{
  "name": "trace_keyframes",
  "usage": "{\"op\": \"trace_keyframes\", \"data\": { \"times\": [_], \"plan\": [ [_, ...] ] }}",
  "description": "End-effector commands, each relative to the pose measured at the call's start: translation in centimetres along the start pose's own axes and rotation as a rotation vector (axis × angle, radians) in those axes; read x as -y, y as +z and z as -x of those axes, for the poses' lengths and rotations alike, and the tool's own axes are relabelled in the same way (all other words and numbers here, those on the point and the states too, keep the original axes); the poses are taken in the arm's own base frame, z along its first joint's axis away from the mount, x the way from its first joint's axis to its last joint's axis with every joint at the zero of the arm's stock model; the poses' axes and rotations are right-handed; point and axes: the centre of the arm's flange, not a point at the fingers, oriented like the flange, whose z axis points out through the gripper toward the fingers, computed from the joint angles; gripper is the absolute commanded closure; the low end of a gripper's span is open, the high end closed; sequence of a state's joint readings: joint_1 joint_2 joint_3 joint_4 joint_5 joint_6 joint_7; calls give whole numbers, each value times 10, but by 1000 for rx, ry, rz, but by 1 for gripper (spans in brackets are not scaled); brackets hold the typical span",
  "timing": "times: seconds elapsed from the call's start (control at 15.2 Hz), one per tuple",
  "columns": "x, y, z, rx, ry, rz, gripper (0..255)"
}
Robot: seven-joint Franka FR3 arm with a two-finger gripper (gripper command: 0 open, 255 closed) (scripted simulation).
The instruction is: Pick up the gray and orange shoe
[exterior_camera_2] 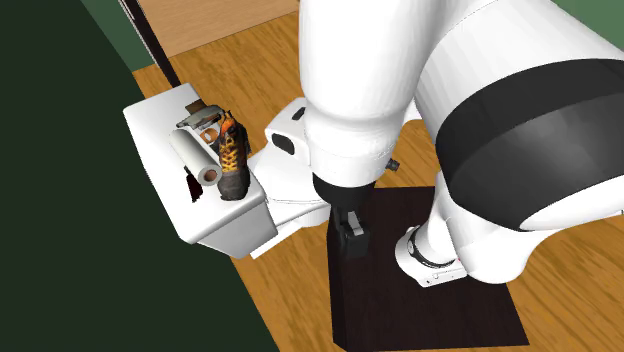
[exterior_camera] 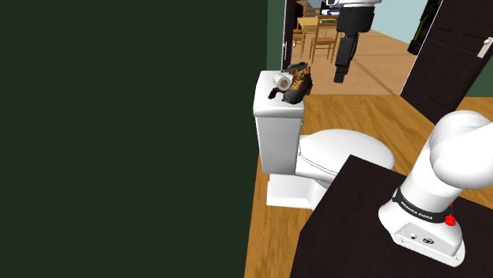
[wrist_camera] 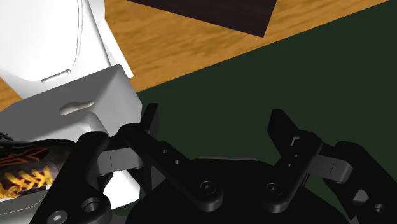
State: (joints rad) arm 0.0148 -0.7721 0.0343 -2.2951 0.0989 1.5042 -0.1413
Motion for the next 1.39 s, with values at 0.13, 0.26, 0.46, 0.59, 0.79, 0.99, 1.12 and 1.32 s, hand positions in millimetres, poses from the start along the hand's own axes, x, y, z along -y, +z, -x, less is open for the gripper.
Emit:
{"op": "trace_keyframes", "data": {
  "times": [0.13, 0.26, 0.46, 0.59, 0.79, 0.99, 1.12, 1.32],
  "plan": [
    [-22, 8, 9, -27, -101, 19, 0],
    [-45, 16, 15, -54, -202, 37, 0],
    [-81, 27, 20, -94, -353, 65, 0],
    [-105, 34, 20, -121, -454, 83, 0],
    [-141, 44, 15, -161, -605, 111, 0],
    [-176, 52, 4, -202, -756, 139, 0],
    [-198, 57, -6, -228, -857, 157, 0],
    [-230, 63, -26, -269, -1009, 185, 0]
  ]
}}
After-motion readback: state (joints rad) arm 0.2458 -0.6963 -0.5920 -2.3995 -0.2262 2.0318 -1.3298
